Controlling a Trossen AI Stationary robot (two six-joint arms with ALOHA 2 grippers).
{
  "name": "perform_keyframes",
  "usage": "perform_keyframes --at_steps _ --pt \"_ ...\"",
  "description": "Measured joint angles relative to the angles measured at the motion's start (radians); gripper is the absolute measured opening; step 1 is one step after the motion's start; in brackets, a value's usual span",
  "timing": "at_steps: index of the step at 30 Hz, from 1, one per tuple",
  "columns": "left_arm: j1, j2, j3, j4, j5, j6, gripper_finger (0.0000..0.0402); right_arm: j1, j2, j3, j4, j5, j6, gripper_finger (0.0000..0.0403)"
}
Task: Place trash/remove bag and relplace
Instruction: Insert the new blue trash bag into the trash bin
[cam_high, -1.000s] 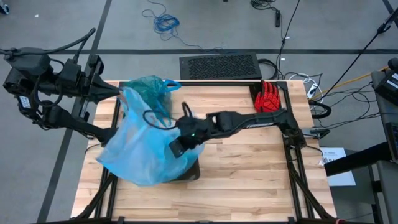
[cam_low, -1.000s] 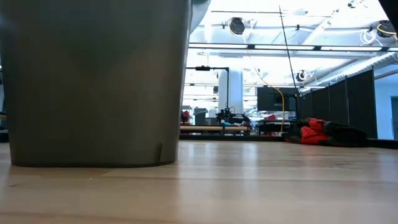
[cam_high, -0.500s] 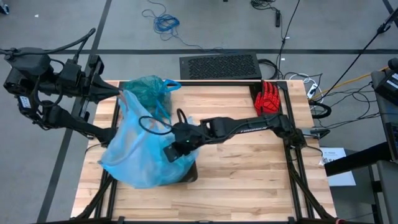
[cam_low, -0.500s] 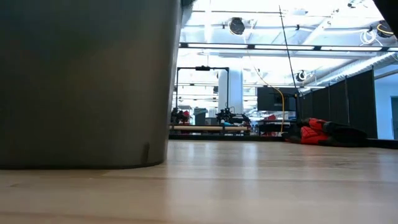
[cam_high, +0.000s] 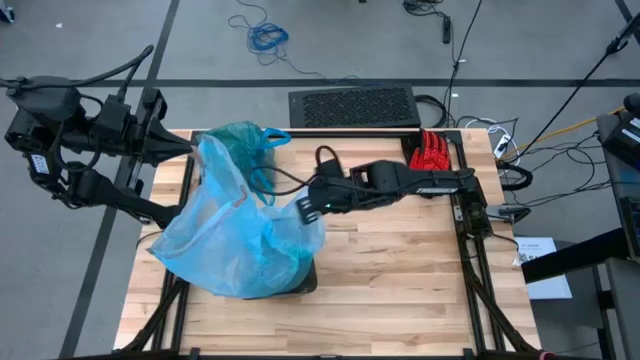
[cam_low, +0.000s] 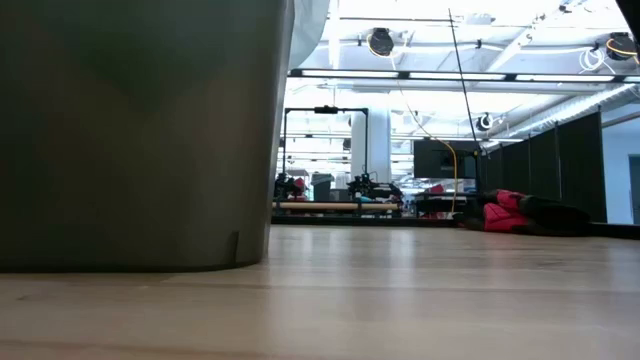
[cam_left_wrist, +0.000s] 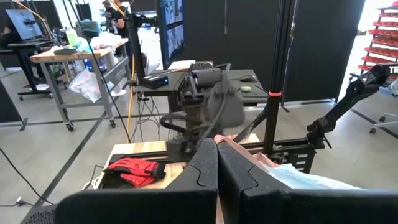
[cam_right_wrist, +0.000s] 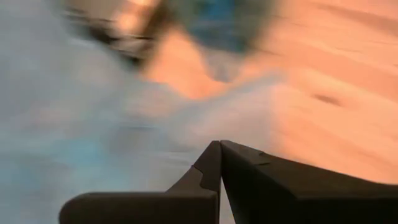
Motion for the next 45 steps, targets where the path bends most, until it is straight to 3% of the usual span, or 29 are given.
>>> perform_keyframes --at_steps 3,5,13,18,21,26,29,33,36,39,45 --pt "0.0 0.0 0.0 -0.001 0.0 0.0 0.0 -0.045 0.008 0.0 -0.22 -0.002 0.052 0.0" --pt "0.0 0.0 0.0 -0.006 0.0 0.0 0.0 -0.077 0.03 0.0 -0.256 -0.034 0.03 0.0" --pt "0.0 0.0 0.0 -0.024 0.0 0.0 0.0 -0.152 0.075 -0.001 0.121 -0.304 -0.184 0.0" --pt "0.0 -0.005 0.0 -0.025 -0.002 -0.005 0.0 -0.115 0.059 0.001 0.385 -0.398 -0.176 0.0" --pt "0.0 -0.006 0.0 -0.025 -0.005 -0.003 0.0 -0.066 0.059 0.001 0.434 -0.413 -0.133 0.0" --pt "0.0 -0.006 0.0 -0.036 -0.007 0.003 0.0 0.014 0.083 -0.001 0.408 -0.332 -0.07 0.0" --pt "0.0 -0.006 0.0 -0.04 -0.007 0.003 0.0 0.033 0.077 -0.002 0.386 -0.147 -0.06 0.0" --pt "0.0 -0.006 0.0 -0.043 -0.007 0.003 0.0 0.002 0.03 0.002 0.181 0.093 -0.032 0.0" --pt "0.0 -0.006 0.0 -0.043 -0.007 0.003 0.0 -0.058 0.028 0.001 0.02 0.119 -0.035 0.0" --pt "0.0 -0.006 0.0 -0.043 -0.007 0.003 0.0 -0.139 0.045 -0.002 0.02 0.01 -0.15 0.0" --pt "0.0 -0.006 0.0 -0.043 -0.007 0.0 0.0 -0.295 0.094 -0.001 0.262 -0.468 -0.459 0.0"
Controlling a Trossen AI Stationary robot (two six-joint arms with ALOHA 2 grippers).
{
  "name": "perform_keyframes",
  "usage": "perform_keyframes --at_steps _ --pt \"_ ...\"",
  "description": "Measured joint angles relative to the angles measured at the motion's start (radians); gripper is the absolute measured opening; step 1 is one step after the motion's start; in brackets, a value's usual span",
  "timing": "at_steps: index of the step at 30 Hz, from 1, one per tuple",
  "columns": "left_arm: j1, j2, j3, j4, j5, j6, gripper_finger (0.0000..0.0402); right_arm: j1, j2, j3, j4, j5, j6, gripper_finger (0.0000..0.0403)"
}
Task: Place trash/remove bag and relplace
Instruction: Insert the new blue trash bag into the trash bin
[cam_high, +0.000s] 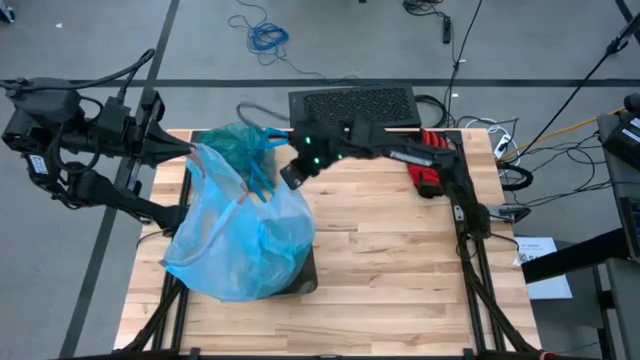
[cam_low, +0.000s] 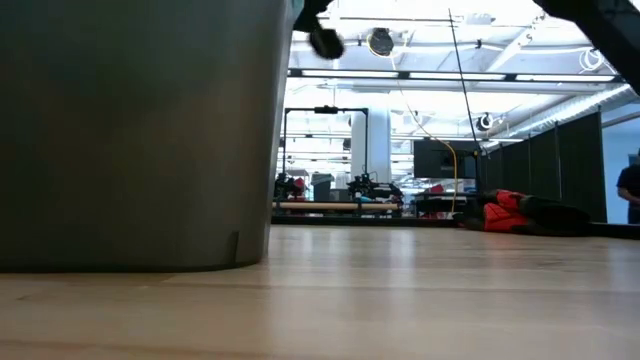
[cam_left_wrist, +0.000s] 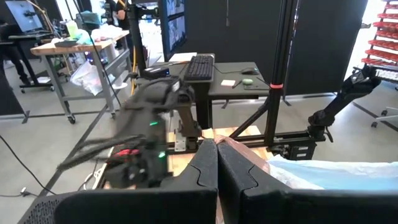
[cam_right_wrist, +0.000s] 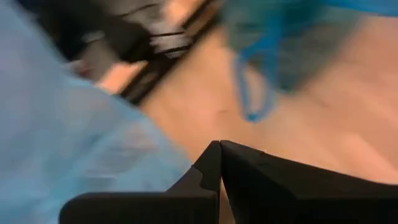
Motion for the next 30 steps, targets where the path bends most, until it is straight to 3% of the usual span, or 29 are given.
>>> perform_keyframes --at_steps 3,6,10,14,22,30 --pt "0.0 0.0 0.0 0.0 0.0 0.0 0.0 -0.054 0.022 0.0 0.081 -0.247 -0.027 0.0" --pt "0.0 -0.001 0.0 0.0 0.0 -0.001 0.0 -0.064 0.04 0.0 0.091 -0.404 -0.027 0.0" --pt "0.0 -0.001 0.0 0.0 0.0 -0.006 0.0 0.001 0.042 0.0 0.135 -0.498 -0.01 0.0" --pt "0.0 -0.001 0.0 0.0 0.0 -0.006 0.0 0.095 0.035 0.001 0.204 -0.504 0.082 0.0" --pt "0.0 -0.001 0.0 -0.001 0.0 -0.006 0.0 0.258 0.03 0.0 0.234 -0.296 0.217 0.0" --pt "0.0 -0.001 0.0 -0.001 0.0 -0.006 0.0 0.215 -0.07 0.001 -0.014 0.205 0.196 0.0"
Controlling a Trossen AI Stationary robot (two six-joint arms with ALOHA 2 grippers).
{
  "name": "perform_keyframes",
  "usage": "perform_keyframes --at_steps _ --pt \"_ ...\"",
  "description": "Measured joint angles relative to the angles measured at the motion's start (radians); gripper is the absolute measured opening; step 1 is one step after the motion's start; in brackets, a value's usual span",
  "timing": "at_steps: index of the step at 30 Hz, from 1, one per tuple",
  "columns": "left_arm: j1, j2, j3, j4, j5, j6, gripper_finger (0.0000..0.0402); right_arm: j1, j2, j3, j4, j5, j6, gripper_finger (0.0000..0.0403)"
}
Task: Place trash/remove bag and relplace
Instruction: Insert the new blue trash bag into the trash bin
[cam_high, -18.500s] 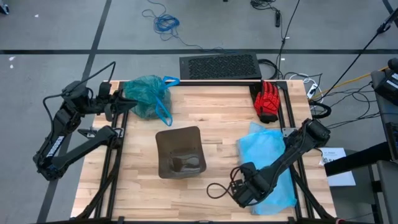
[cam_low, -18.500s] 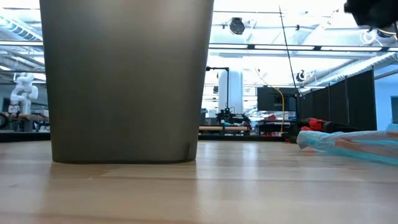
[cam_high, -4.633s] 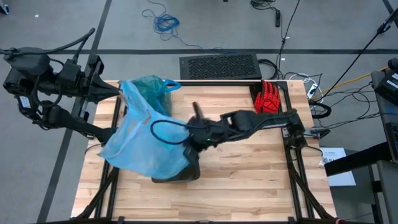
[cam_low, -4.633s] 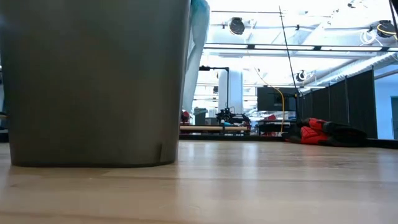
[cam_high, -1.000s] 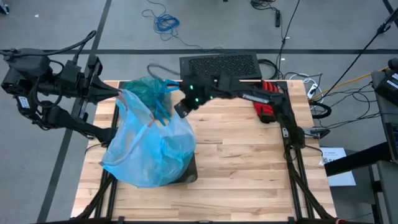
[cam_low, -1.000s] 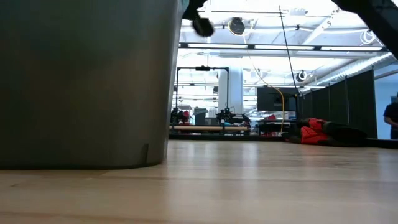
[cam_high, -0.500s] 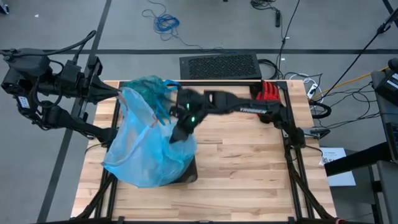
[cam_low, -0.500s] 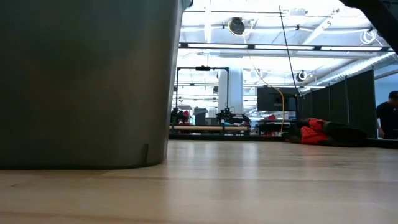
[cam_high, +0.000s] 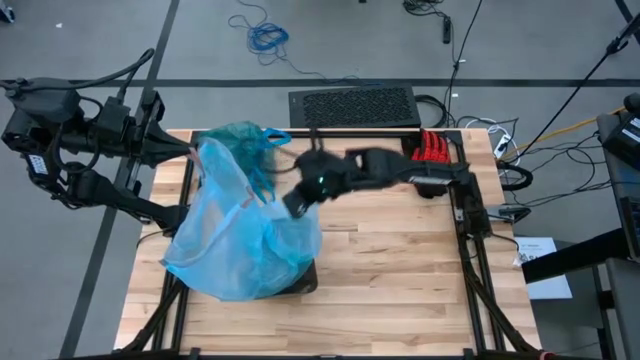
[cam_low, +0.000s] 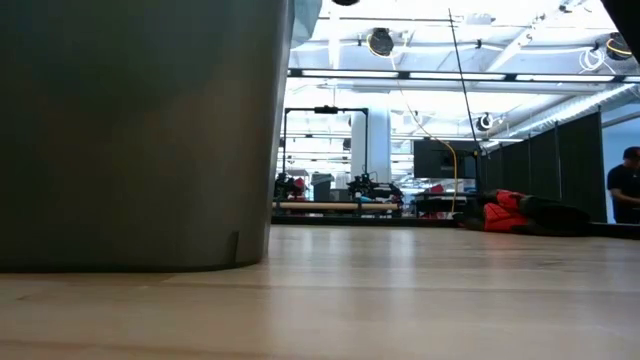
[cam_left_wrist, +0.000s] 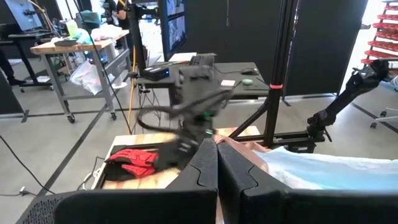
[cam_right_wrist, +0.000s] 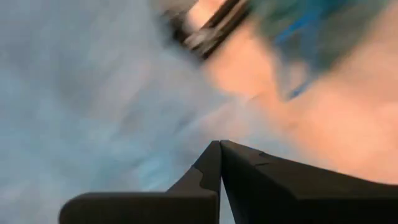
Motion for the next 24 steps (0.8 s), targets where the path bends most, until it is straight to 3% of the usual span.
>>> perform_keyframes --at_steps 3,7,11,16,19,24 --pt "0.0 0.0 0.0 0.0 0.0 0.0 0.0 -0.054 -0.037 0.0 -0.078 0.061 -0.05 0.0" --pt "0.0 0.0 0.0 0.0 0.0 -0.001 0.0 -0.142 -0.046 0.002 -0.231 0.028 -0.109 0.0" --pt "0.0 0.0 0.0 -0.001 0.0 -0.002 0.0 -0.192 -0.002 -0.001 -0.274 -0.176 -0.157 0.0" --pt "0.0 0.0 0.0 -0.003 0.0 -0.002 0.0 -0.151 0.045 -0.001 -0.168 -0.441 -0.168 0.0" --pt "0.0 0.0 0.0 -0.004 0.0 -0.002 0.0 -0.107 0.062 -0.001 -0.11 -0.525 -0.134 0.0" --pt "0.0 0.0 0.0 -0.007 0.0 0.002 0.0 -0.036 0.062 -0.001 0.069 -0.572 -0.023 0.0"
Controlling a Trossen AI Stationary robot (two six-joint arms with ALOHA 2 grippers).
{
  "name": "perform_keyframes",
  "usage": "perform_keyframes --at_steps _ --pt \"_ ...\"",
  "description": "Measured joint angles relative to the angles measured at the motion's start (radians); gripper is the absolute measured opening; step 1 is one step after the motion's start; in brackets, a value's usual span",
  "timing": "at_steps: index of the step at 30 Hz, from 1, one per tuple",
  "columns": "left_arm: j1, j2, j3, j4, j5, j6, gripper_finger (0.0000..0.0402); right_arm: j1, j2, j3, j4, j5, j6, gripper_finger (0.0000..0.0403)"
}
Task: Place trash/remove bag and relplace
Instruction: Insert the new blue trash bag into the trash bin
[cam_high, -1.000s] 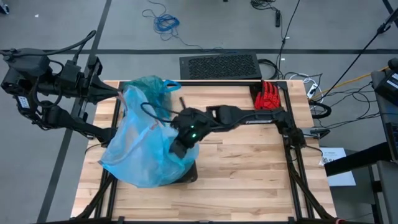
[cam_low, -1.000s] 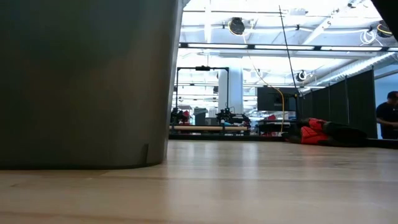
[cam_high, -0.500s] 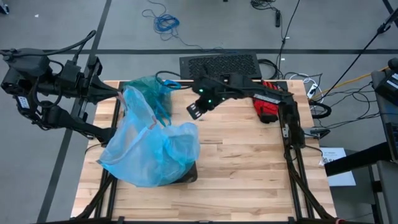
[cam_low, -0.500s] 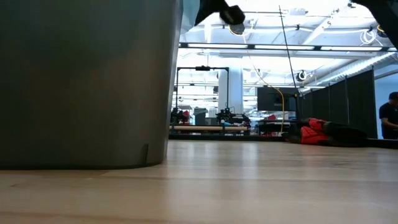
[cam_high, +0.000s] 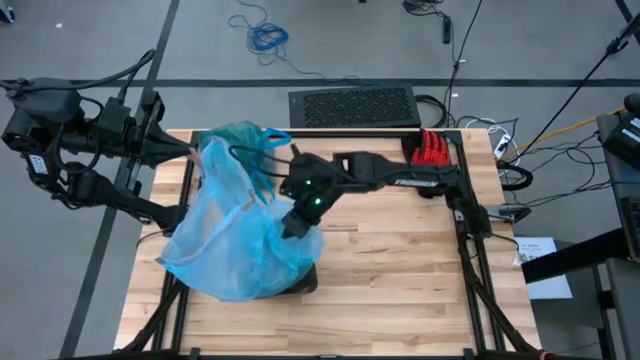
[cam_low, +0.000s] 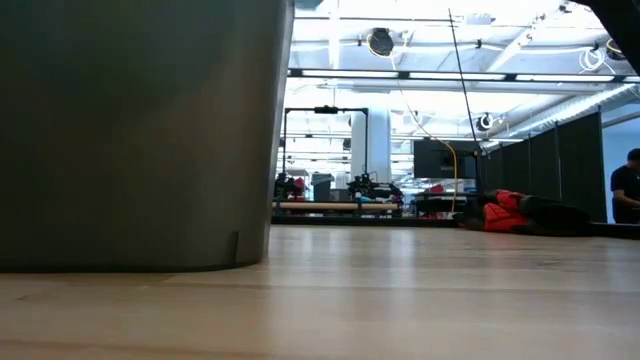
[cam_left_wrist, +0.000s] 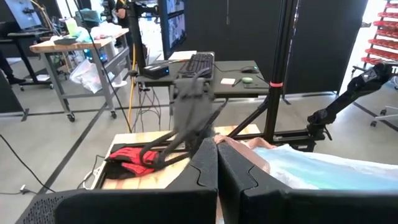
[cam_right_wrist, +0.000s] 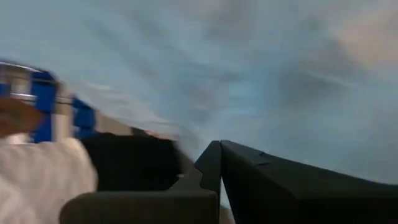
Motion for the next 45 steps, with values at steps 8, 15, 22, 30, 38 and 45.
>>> perform_keyframes --at_steps 8,15,22,30,38,45 --pt "0.0 0.0 0.0 0.0 0.0 0.007 0.0 0.094 0.004 0.001 0.183 0.099 0.138 0.0" --pt "0.0 0.0 0.0 0.0 0.0 0.006 0.0 0.133 0.001 0.0 0.152 0.266 0.141 0.0" --pt "0.0 0.0 0.0 -0.024 0.0 0.0 0.0 0.14 -0.095 0.003 -0.065 0.59 0.135 0.0" --pt "0.0 0.0 0.0 -0.051 0.0 0.005 0.0 0.084 -0.161 0.003 -0.526 0.737 0.157 0.0" --pt "0.0 0.0 0.0 -0.048 0.0 -0.004 0.0 0.054 -0.065 0.001 -0.318 0.523 0.031 0.0" --pt "0.0 0.0 0.0 -0.048 0.0 -0.004 0.0 0.087 -0.023 0.002 -0.016 0.394 0.063 0.0"
